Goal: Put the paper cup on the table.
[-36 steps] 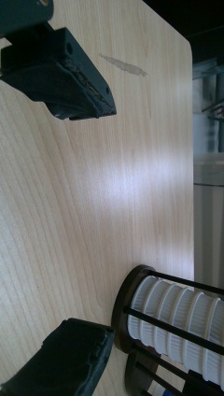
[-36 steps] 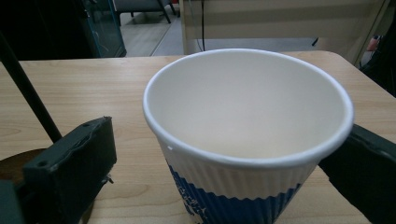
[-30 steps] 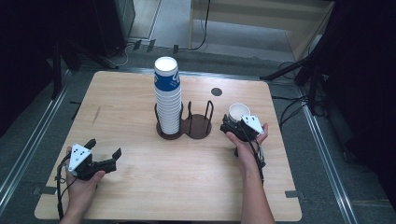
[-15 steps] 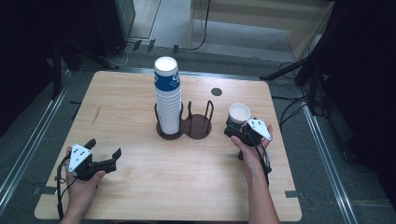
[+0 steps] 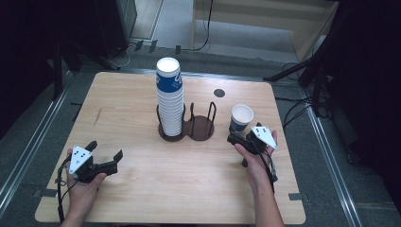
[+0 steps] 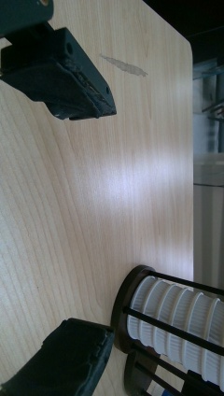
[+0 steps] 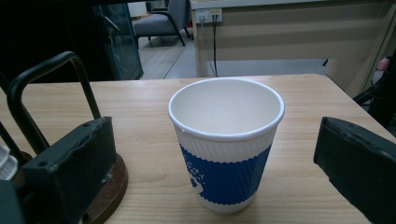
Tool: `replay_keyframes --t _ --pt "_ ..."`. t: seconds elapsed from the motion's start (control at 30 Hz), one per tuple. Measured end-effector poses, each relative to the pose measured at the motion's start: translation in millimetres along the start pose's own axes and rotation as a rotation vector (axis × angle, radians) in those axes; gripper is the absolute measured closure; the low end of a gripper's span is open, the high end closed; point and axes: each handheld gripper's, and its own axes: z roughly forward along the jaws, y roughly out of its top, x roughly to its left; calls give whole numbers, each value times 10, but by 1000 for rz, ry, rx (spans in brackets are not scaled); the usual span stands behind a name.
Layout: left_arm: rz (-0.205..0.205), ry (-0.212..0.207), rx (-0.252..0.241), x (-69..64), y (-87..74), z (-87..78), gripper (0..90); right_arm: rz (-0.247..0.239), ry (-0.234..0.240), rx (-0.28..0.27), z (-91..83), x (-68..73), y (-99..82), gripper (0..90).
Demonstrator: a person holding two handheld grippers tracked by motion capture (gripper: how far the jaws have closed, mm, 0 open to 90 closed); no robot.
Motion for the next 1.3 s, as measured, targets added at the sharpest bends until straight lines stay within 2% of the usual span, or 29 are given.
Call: replay_keyframes --t 0.4,0.63,0.93,1.3 --pt "4 1 0 -1 0 -2 0 -12 11 -17 -191 -38 -32 0" --pt "7 1 2 -5 -1 -4 0 -2 20 -19 -319 -90 -64 0" --pt "12 2 6 -10 -1 -7 0 -18 28 -31 -500 -119 -78 0" --pt "14 2 8 -14 -2 -10 0 -15 16 -36 -690 -256 -147 0"
